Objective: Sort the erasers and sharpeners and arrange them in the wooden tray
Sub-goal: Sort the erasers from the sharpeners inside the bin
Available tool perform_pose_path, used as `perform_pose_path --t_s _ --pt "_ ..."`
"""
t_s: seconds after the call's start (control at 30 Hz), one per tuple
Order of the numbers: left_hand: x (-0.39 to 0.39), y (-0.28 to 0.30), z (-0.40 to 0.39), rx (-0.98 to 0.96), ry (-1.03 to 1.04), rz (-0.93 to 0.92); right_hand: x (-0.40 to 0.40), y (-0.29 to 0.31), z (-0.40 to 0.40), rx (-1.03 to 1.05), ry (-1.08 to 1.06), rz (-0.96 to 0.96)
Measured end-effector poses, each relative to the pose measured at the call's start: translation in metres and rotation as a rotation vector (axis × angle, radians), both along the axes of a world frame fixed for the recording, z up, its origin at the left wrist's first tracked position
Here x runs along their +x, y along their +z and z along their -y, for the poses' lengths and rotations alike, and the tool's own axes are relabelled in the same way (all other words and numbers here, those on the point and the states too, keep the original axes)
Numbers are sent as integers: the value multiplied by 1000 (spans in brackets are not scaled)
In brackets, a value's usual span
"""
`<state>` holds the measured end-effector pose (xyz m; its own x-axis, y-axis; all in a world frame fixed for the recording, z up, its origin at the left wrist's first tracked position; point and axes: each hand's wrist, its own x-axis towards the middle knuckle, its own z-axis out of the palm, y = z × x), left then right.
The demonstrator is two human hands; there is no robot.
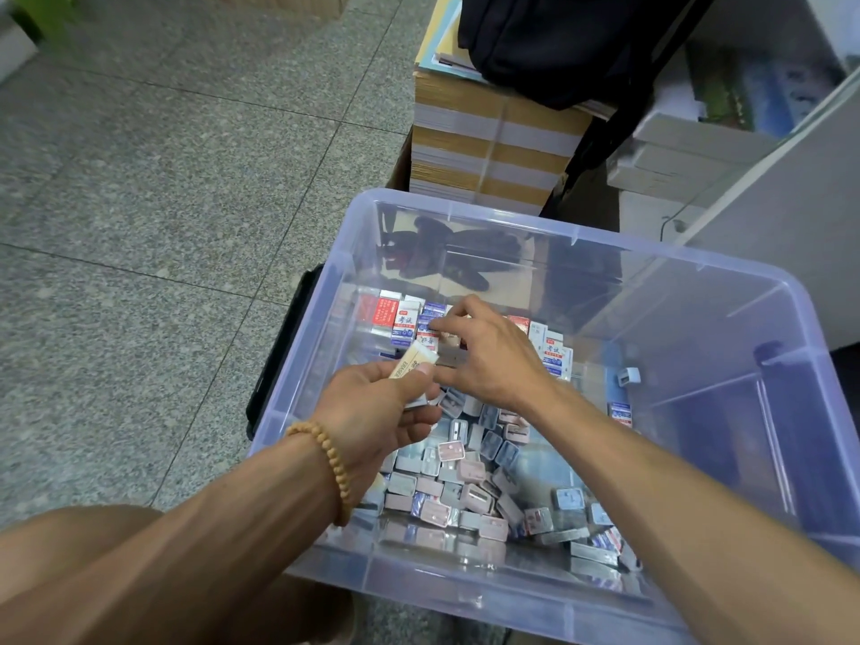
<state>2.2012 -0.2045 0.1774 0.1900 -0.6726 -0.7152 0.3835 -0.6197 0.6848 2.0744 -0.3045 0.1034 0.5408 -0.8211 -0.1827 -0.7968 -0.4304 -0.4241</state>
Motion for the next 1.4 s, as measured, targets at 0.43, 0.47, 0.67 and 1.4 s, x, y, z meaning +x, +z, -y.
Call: perform_pose_path --t_s 0.43,0.47,0.67,1.4 --pt "1 -2 0 1 21 10 21 -3 1 -225 31 -11" --pt "1 -2 1 2 30 9 24 -4 1 -233 3 16" --pt "2 0 0 11 42 1 25 2 4 -128 -63 90" --pt "-3 -4 2 75 -111 120 -16 15 18 637 -749 566"
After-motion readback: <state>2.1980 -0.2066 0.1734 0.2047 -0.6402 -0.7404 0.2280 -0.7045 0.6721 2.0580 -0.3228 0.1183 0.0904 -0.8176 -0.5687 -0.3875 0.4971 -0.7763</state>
